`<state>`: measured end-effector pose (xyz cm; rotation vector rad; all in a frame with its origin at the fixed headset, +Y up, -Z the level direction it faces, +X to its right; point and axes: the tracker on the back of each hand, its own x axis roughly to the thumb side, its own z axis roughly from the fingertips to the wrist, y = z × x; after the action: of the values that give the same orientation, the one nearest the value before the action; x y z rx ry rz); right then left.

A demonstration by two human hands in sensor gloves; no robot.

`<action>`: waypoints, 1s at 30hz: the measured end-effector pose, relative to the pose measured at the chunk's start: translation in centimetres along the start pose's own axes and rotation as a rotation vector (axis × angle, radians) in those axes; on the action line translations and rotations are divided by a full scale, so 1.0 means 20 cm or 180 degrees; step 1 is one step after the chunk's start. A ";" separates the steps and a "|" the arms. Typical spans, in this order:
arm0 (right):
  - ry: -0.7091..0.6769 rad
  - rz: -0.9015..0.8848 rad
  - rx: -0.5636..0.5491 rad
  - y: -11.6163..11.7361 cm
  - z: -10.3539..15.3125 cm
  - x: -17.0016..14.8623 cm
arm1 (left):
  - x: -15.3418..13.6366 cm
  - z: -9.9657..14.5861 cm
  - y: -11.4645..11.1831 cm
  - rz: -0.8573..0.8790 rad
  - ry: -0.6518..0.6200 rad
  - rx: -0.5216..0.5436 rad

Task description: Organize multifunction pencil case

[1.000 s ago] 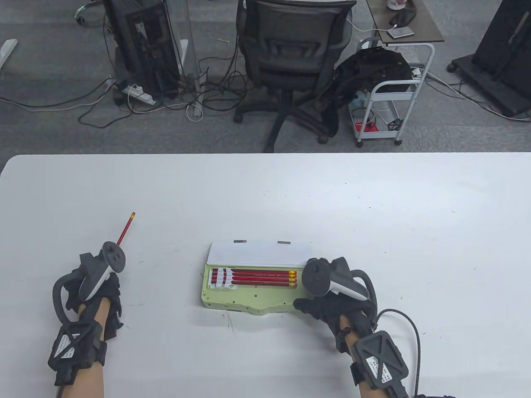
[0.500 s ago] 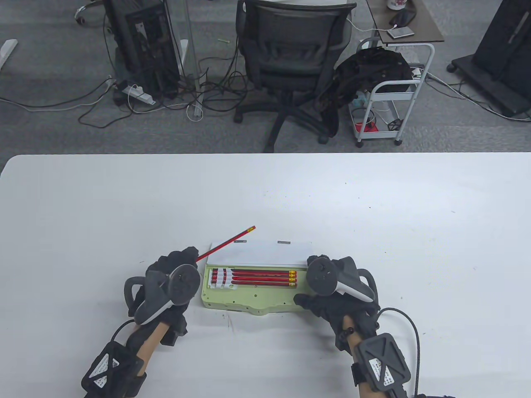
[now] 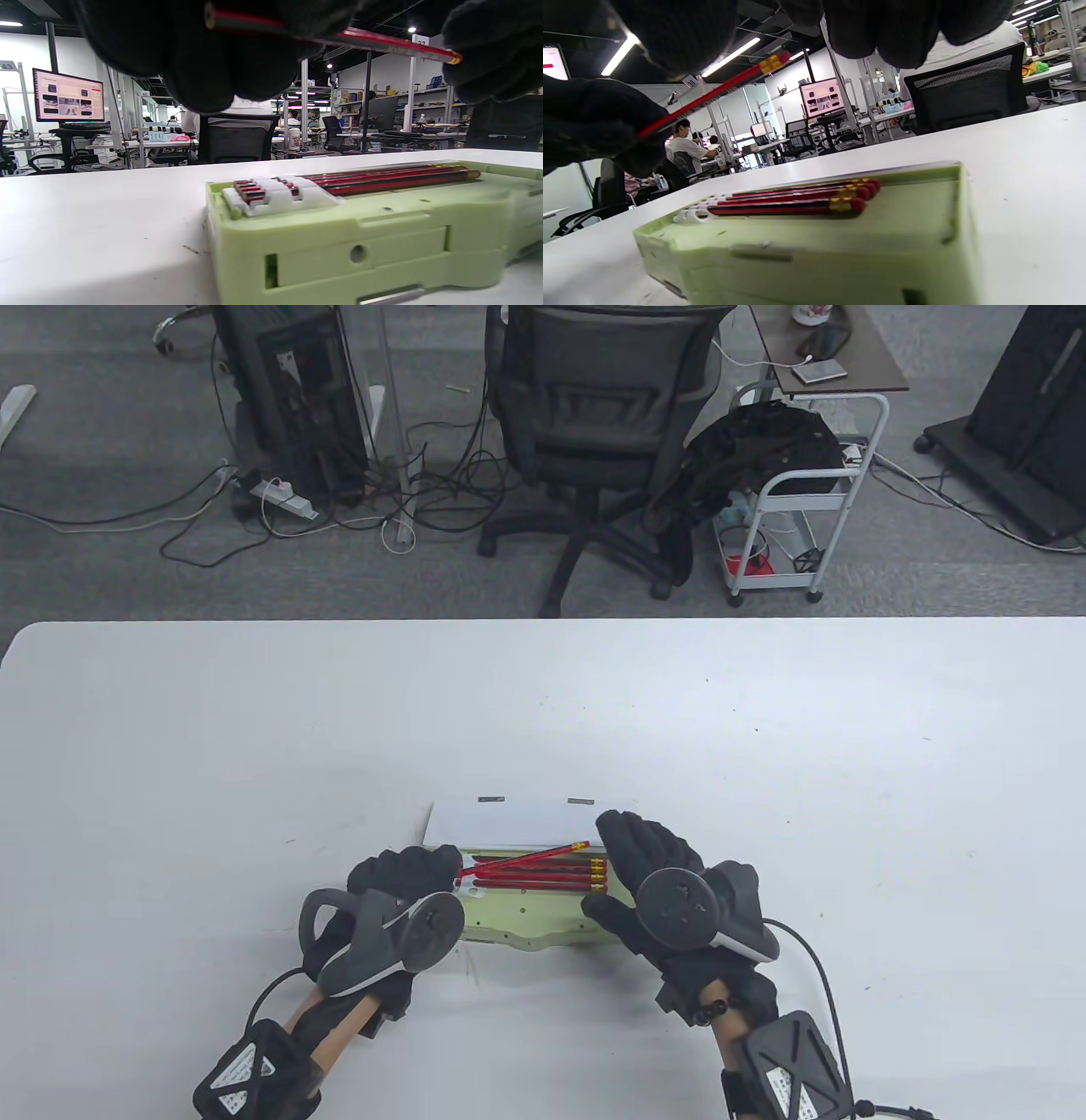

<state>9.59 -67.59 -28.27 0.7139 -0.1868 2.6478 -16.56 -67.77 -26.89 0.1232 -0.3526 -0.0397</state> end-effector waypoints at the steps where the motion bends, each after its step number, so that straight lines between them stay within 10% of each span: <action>1: -0.0031 0.0019 -0.0009 0.00 0.00 0.01 | 0.01 0.00 0.00 -0.0019 -0.0035 0.0004; 30: -0.0131 0.0886 -0.0012 0.11 -0.03 0.17 | 0.05 0.04 0.00 -0.0125 -0.0413 0.0191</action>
<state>5.69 -68.20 -27.17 0.7922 -0.3240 2.8950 -15.97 -67.93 -25.87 0.1877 -0.4812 -0.0762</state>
